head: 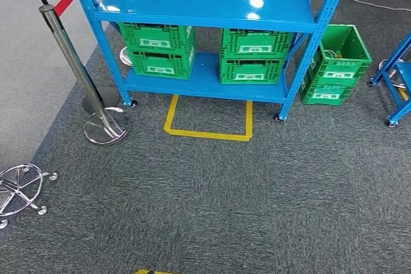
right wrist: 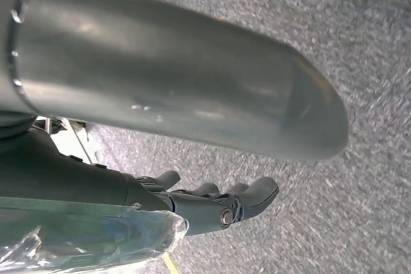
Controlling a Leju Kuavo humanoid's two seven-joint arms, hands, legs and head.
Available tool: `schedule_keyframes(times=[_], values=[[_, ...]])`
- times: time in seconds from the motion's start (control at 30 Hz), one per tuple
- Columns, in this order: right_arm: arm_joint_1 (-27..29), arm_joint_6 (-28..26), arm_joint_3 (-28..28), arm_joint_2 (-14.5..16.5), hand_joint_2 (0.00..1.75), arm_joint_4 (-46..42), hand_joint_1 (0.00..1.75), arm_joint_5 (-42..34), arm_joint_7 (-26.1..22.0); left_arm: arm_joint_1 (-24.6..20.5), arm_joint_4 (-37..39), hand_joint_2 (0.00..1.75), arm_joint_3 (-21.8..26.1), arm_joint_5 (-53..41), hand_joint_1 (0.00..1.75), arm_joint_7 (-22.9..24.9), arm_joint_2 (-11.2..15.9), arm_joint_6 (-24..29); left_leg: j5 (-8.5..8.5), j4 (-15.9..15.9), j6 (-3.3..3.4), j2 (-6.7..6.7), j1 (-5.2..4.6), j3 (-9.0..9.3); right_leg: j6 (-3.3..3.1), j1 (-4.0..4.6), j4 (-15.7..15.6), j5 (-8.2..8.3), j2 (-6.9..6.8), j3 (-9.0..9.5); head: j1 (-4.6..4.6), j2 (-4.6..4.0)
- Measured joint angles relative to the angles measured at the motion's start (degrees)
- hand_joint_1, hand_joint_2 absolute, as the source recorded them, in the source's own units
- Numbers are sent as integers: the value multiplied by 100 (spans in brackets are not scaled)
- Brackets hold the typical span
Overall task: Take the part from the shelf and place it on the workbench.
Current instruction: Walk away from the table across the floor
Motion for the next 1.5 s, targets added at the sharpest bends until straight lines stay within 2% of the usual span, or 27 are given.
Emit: schedule_keyframes(times=[0.07,0.13,0.17,0.2,0.27,0.33,0.37,0.43,0.53,0.6,0.67,0.7,0.73,0.77,0.83,0.87,1.0,1.07,1.1,1.17,1.2,1.23,1.27,1.33,1.37,1.4,1.5], values=[[-10,-16,-23,1,0,-1,0,-11,35,-3,0,0,0,3,0,5,1,1,-21,-74,68,5,20,96,42,0,330,-182,-10,-131,14,0],[-10,-25,-47,2,0,-1,0,-20,53,-14,0,0,0,4,0,8,-6,-1,-77,-86,123,10,7,159,56,2,1102,-474,-13,-597,28,0],[-4,-25,-54,2,0,-1,0,-21,59,-13,0,0,0,4,0,9,-9,-2,-110,-86,137,9,-4,191,61,3,1447,-551,-13,-840,33,0],[4,-25,-63,1,0,-1,0,-22,64,-5,0,0,0,4,0,11,-12,-3,-148,-86,145,5,-15,234,59,5,1627,-518,-12,-1008,33,0],[14,-28,-77,0,0,-1,0,-25,79,12,0,0,0,4,0,14,-13,-3,-238,-85,141,-6,-31,358,31,10,1318,-92,-13,-1012,37,0],[13,-38,-88,-1,0,-1,0,-28,93,12,0,0,0,3,0,15,-18,-3,-348,-82,106,-10,-49,484,-29,33,589,399,-23,-756,40,0],[6,-43,-94,-1,0,-1,0,-30,104,5,0,0,0,2,0,17,-20,-4,-392,-76,78,-11,-57,517,-64,47,340,500,-28,-646,39,0],[0,-54,-113,-1,0,-1,0,-35,133,-8,0,0,0,-1,0,27,-24,-7,-440,-86,19,-11,-64,541,-129,75,179,481,-29,-547,21,0],[7,-68,-138,5,0,-1,0,-46,157,-23,2,0,0,-6,0,37,-23,-7,-536,-20,-72,-6,-54,549,-213,45,82,440,-22,-472,-4,0],[-4,-83,-160,8,0,-1,0,-58,158,-30,2,0,0,-7,0,41,-18,-5,-764,493,-137,-3,-28,290,-261,20,36,411,-29,-390,-31,0],[-14,-93,-187,7,0,-1,0,-79,158,-22,2,0,0,-7,0,45,-13,-5,-995,1268,-184,-2,9,-205,-283,17,30,352,-30,-321,-44,0],[-12,-92,-200,7,0,-1,0,-88,158,-12,2,0,0,-7,0,48,-10,-5,-983,1501,-199,-2,23,-400,-281,16,30,316,-27,-279,-44,0],[-4,-90,-210,7,0,-1,0,-96,158,-3,2,0,0,-7,0,50,-9,-6,-851,1535,-206,-2,32,-501,-274,14,30,278,-22,-227,-44,0],[1,-87,-217,7,0,-1,0,-102,158,3,2,0,0,-7,0,51,-6,-7,-603,1345,-204,-2,39,-489,-262,10,30,238,-16,-167,-45,0],[3,-85,-226,8,0,-1,0,-112,158,5,2,0,0,-7,0,52,1,-8,-70,660,-175,-2,36,-282,-219,10,27,146,-5,-59,-45,0],[-4,-84,-228,8,0,-1,0,-116,158,-1,2,0,0,-7,0,52,3,-8,51,345,-150,-1,27,-164,-185,16,27,101,4,-34,-49,0],[-28,-84,-234,7,0,-1,0,-126,158,-7,2,0,0,-25,0,57,8,-9,-15,17,-20,-7,4,-2,-29,16,-35,17,-7,16,-18,0],[-37,-85,-245,7,0,-1,0,-133,158,-4,2,0,0,-45,0,59,9,-8,-22,-48,59,-5,21,70,20,11,179,-112,-17,-49,3,0],[-41,-86,-257,8,0,-1,0,-138,158,-8,2,0,0,-52,0,60,8,-8,-34,-68,91,0,25,105,32,8,469,-246,-19,-197,16,0],[-43,-86,-293,9,0,-1,0,-150,158,-17,2,0,0,-56,0,61,2,-9,-87,-70,133,3,6,150,46,10,1266,-532,-21,-687,36,0],[-37,-87,-314,8,0,-1,0,-157,163,-12,2,0,0,-57,0,62,-1,-9,-119,-69,142,2,-5,181,47,10,1543,-568,-21,-899,39,0],[-29,-90,-333,8,0,-1,0,-165,170,-5,2,0,0,-57,0,63,-2,-9,-156,-69,146,-3,-15,226,41,12,1625,-480,-22,-1021,40,0],[-23,-94,-351,7,0,-1,0,-173,177,1,2,0,0,-58,0,64,-2,-9,-199,-69,144,-9,-23,286,26,14,1468,-268,-22,-1022,44,0],[-17,-102,-374,7,0,-1,0,-184,188,5,2,0,0,-59,0,64,-8,-10,-297,-69,122,-14,-36,421,-37,32,755,262,-26,-791,48,0],[-21,-106,-383,7,0,-1,0,-188,190,-2,2,0,0,-60,0,64,-12,-10,-346,-63,97,-16,-45,464,-72,46,427,419,-31,-655,48,0],[-26,-108,-391,7,0,-1,0,-192,190,-9,2,0,0,-60,0,65,-15,-10,-378,-62,69,-16,-53,487,-101,59,225,486,-33,-562,42,0],[-28,-109,-409,9,0,-1,0,-197,193,-24,2,0,0,-61,0,67,-20,-11,-423,-89,-19,-16,-52,514,-168,69,104,451,-30,-486,15,1]])
